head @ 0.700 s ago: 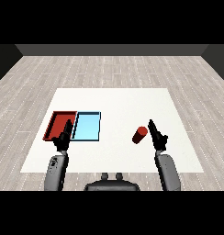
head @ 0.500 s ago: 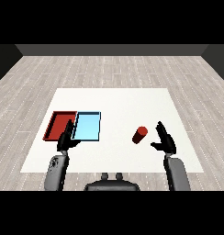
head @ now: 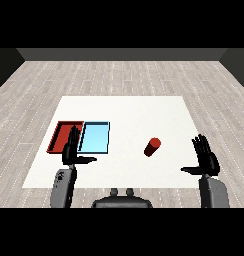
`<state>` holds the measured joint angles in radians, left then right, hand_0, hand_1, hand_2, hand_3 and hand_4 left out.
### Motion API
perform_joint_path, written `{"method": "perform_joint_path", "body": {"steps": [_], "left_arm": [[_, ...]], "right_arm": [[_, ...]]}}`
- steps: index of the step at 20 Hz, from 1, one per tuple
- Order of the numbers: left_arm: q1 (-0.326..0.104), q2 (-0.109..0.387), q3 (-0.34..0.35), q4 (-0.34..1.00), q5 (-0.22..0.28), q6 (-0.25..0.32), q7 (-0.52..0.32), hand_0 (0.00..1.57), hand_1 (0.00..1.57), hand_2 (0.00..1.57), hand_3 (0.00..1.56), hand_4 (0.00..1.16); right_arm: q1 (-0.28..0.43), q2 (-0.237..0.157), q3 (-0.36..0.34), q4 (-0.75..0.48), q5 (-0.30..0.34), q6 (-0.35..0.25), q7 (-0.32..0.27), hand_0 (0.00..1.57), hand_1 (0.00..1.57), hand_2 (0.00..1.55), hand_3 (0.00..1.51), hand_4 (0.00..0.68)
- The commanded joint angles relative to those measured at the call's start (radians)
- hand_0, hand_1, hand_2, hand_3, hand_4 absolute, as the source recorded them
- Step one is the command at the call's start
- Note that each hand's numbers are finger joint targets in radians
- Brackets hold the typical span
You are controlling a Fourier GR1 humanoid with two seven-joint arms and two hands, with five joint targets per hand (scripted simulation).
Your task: Pick the red can and put it in the red box
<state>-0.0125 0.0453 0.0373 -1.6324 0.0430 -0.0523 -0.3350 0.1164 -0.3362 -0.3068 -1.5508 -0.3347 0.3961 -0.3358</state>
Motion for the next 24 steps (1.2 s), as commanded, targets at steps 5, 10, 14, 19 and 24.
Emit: {"method": "perform_joint_path", "body": {"steps": [5,10,14,19,24], "left_arm": [[-0.040,0.002,0.037,0.103,0.043,-0.046,-0.123,0.00,0.00,0.00,0.00,0.00],[0.084,0.012,0.016,-0.019,0.046,-0.072,-0.104,0.00,0.00,0.00,0.00,0.00],[0.032,-0.007,0.001,0.044,0.026,-0.061,-0.139,0.00,0.00,0.00,0.00,0.00],[-0.036,0.016,0.054,0.037,0.077,-0.054,-0.070,0.00,0.00,0.00,0.00,0.00],[0.032,-0.008,0.029,0.028,0.051,-0.051,-0.144,0.00,0.00,0.00,0.00,0.00]], "right_arm": [[-0.055,-0.065,-0.088,0.138,-0.018,0.138,-0.075,0.00,0.00,0.00,0.00,0.000],[-0.045,-0.033,-0.099,0.218,0.049,0.165,-0.172,0.00,0.00,0.00,0.00,0.000],[-0.039,-0.014,-0.091,0.211,0.068,0.168,-0.152,0.00,0.00,0.00,0.00,0.000],[-0.119,0.012,-0.055,0.205,0.078,0.124,-0.092,0.00,0.00,0.00,0.00,0.000],[-0.154,0.006,-0.066,0.167,0.012,0.124,0.023,0.00,0.00,0.00,0.00,0.000]]}}
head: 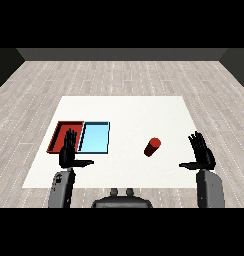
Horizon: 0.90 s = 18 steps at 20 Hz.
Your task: Pick the red can and put it in the red box
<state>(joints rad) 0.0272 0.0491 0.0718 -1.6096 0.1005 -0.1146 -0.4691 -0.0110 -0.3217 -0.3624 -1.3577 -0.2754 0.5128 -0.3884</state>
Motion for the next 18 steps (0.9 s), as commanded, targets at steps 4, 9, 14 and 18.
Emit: {"method": "perform_joint_path", "body": {"steps": [4,9,14,18], "left_arm": [[0.000,0.025,0.032,-0.051,0.039,-0.011,0.044,0.00,0.00,0.00,0.00,0.00],[-0.014,-0.005,-0.005,-0.033,0.012,0.012,0.052,0.00,0.00,0.00,0.00,0.00],[-0.034,0.009,0.024,0.016,0.009,0.014,0.003,0.00,0.00,0.00,0.00,0.00],[-0.064,-0.034,-0.024,0.019,-0.030,0.065,0.027,0.00,0.00,0.00,0.00,0.00]], "right_arm": [[0.004,0.066,0.037,-0.018,0.045,-0.051,0.006,0.00,0.00,0.00,0.00,0.000],[-0.069,0.047,0.036,0.079,-0.017,-0.002,0.062,0.00,0.00,0.00,0.00,0.000],[-0.163,0.065,0.042,0.211,-0.031,-0.016,0.064,0.00,0.00,0.00,0.00,0.000],[-0.126,0.083,0.065,0.205,-0.011,-0.012,0.026,0.00,0.00,0.00,0.00,0.000]]}}
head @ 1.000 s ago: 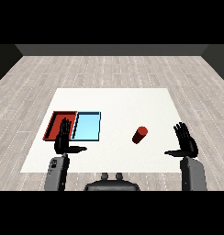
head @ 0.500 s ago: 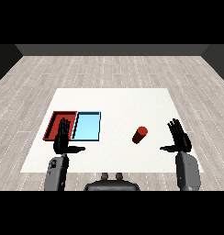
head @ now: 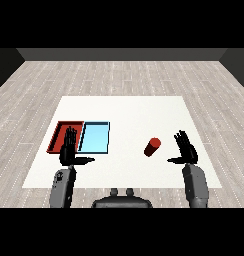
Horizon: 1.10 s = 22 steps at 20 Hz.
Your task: Pick the red can and put it in the red box
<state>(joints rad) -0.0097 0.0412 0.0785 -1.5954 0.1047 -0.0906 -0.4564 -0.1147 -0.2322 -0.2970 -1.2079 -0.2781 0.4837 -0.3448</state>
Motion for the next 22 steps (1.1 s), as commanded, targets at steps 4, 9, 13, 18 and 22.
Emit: {"method": "perform_joint_path", "body": {"steps": [4,9,13,18,22], "left_arm": [[0.004,-0.036,-0.044,0.040,-0.051,0.036,-0.030,0.00,0.00,0.00,0.00,0.00],[0.007,0.002,-0.007,-0.006,0.012,-0.009,0.006,0.00,0.00,0.00,0.00,0.00],[0.024,-0.008,-0.026,-0.056,0.019,-0.003,0.054,0.00,0.00,0.00,0.00,0.00],[0.031,-0.013,-0.028,0.038,-0.017,-0.011,-0.068,0.00,0.00,0.00,0.00,0.00],[-0.055,0.011,0.007,0.023,0.033,-0.009,0.029,0.00,0.00,0.00,0.00,0.00]], "right_arm": [[-0.017,0.051,0.047,0.038,0.023,-0.043,-0.003,0.00,0.00,0.00,0.00,0.000],[-0.016,0.094,0.082,0.025,0.022,-0.086,0.012,0.00,0.00,0.00,0.00,0.000],[-0.018,0.091,0.080,0.030,-0.012,-0.072,0.025,0.00,0.00,0.00,0.00,0.000],[-0.058,0.132,0.114,0.041,0.000,-0.110,0.018,0.00,0.00,0.00,0.00,0.000],[-0.080,0.148,0.132,0.137,0.018,-0.109,-0.035,0.00,0.00,0.00,0.00,0.000]]}}
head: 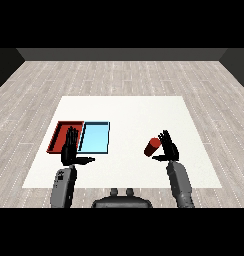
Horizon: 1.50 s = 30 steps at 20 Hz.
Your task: Pick the red can and put it in the red box
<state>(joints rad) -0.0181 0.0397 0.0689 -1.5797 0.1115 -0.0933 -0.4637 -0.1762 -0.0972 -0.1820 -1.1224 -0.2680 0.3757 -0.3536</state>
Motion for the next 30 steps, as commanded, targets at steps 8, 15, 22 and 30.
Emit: {"method": "perform_joint_path", "body": {"steps": [8,15,22,30], "left_arm": [[0.009,-0.031,-0.039,-0.086,0.006,0.021,0.043,0.00,0.00,0.00,0.00,0.00],[0.078,-0.013,-0.019,-0.071,0.011,-0.017,-0.014,0.00,0.00,0.00,0.00,0.00],[0.012,0.015,0.011,-0.028,0.007,-0.011,0.000,0.00,0.00,0.00,0.00,0.00],[0.004,0.003,0.012,-0.024,0.019,-0.009,-0.003,0.00,0.00,0.00,0.00,0.00]], "right_arm": [[-0.043,0.003,0.024,0.052,-0.008,-0.029,0.021,0.00,0.00,0.00,0.00,0.000],[-0.061,-0.041,0.010,0.127,0.015,-0.027,-0.021,0.00,0.00,0.00,0.00,0.000],[-0.173,-0.015,0.022,0.277,0.046,-0.060,-0.085,0.00,0.00,0.00,0.00,0.000],[-0.093,0.030,0.069,0.169,0.033,-0.078,-0.031,0.00,0.00,0.00,0.00,0.000]]}}
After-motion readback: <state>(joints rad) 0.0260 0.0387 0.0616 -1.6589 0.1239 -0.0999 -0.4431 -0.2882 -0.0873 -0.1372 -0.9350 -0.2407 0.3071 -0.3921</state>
